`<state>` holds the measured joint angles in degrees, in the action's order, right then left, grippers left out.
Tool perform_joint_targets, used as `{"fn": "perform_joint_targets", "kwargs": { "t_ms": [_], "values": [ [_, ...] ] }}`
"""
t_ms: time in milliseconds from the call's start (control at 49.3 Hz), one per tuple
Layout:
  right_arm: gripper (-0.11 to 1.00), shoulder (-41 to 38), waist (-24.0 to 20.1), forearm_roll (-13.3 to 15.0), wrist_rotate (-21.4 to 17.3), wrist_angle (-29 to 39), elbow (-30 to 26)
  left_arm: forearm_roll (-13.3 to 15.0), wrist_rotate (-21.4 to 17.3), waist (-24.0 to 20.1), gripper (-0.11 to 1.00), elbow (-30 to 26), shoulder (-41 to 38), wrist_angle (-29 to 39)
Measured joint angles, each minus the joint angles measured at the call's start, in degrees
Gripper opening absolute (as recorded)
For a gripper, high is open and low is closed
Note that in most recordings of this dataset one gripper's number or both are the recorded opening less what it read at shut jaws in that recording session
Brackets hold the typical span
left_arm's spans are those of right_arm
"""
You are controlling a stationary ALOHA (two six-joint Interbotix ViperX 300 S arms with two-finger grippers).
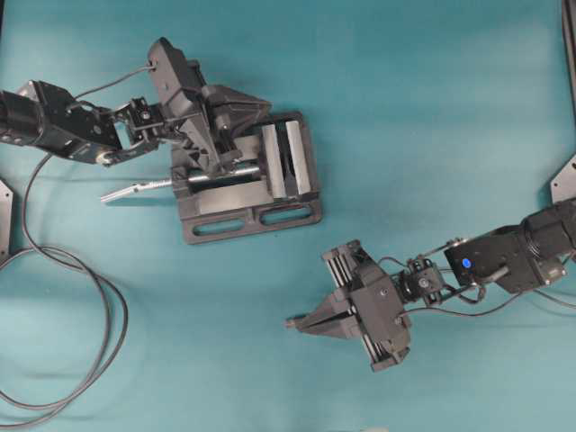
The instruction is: Insert the USB cable into the fixed female connector.
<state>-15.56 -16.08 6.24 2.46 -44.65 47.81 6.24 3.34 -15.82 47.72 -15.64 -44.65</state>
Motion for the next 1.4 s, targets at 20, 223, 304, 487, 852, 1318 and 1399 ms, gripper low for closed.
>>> {"fn": "perform_joint_targets", "kwargs": {
  "t_ms": [20, 223, 304, 487, 852, 1318, 1399],
  "values": [
    [0.0, 0.0, 0.0, -0.09, 0.0, 0.0, 0.0, 0.0, -0.09, 0.0, 0.01, 0.0, 0.0, 0.0],
    [0.0, 0.18, 0.0, -1.41, -3.52, 7.12, -0.7, -0.09, -0.97, 0.09, -0.01, 1.14, 2.72, 4.66],
    [0.0, 0.35, 0.18, -1.58, -4.75, 10.11, -1.14, -0.09, -1.14, 0.18, -0.01, 1.85, 4.83, 5.89],
    [0.0, 0.35, 0.18, -1.58, -5.01, 9.32, -1.23, -0.18, -1.14, 0.53, -0.01, 3.6, 11.43, 8.53],
    [0.0, 0.44, 0.18, -1.58, -5.1, 8.79, -1.85, -0.18, -1.05, 1.93, 0.74, 5.45, 22.68, 22.32],
    [0.59, 0.44, 0.35, -1.67, -5.63, 13.89, -2.81, 0.0, 1.14, 7.56, 0.99, 10.37, 38.5, 31.73],
    [0.53, 0.44, 0.35, -1.67, -6.06, 15.03, -2.72, 0.0, 1.41, 7.47, 0.99, 13.54, 43.24, 31.99]
  ]
}}
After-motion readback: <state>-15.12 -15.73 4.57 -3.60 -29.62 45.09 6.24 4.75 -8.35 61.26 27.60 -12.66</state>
